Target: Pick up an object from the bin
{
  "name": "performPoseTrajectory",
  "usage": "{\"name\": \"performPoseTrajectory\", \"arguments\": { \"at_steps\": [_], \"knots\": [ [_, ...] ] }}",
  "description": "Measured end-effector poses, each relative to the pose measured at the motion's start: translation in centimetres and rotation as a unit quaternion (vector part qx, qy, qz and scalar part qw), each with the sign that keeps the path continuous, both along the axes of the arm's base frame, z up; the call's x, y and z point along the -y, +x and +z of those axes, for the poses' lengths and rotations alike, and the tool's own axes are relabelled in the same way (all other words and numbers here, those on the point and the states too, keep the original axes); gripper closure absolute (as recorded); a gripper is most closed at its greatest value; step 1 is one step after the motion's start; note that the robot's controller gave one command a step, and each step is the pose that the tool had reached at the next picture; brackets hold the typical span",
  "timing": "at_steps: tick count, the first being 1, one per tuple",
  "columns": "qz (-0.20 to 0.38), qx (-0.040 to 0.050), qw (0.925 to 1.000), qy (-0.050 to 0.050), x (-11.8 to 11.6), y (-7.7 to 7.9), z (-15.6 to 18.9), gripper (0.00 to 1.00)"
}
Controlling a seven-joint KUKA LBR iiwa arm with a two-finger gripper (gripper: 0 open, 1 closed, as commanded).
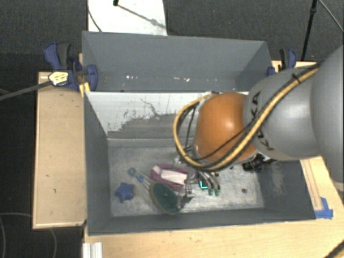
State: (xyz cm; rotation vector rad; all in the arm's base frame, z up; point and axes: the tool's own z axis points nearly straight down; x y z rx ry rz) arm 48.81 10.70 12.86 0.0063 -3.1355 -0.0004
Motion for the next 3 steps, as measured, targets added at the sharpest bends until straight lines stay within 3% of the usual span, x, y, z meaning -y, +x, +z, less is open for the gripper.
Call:
{"name": "performPoseTrajectory", "arguments": {
  "at_steps": [1,2,3],
  "knots": [
    [-0.117,0.0174,0.9930,0.006,1.3,0.2,-4.8,0.00],
    [-0.251,0.0042,0.9680,0.000,-0.5,-1.2,-2.8,0.00],
    [-0.342,0.0064,0.9398,0.001,0.2,-0.9,-2.8,0.00]
  ]
}}
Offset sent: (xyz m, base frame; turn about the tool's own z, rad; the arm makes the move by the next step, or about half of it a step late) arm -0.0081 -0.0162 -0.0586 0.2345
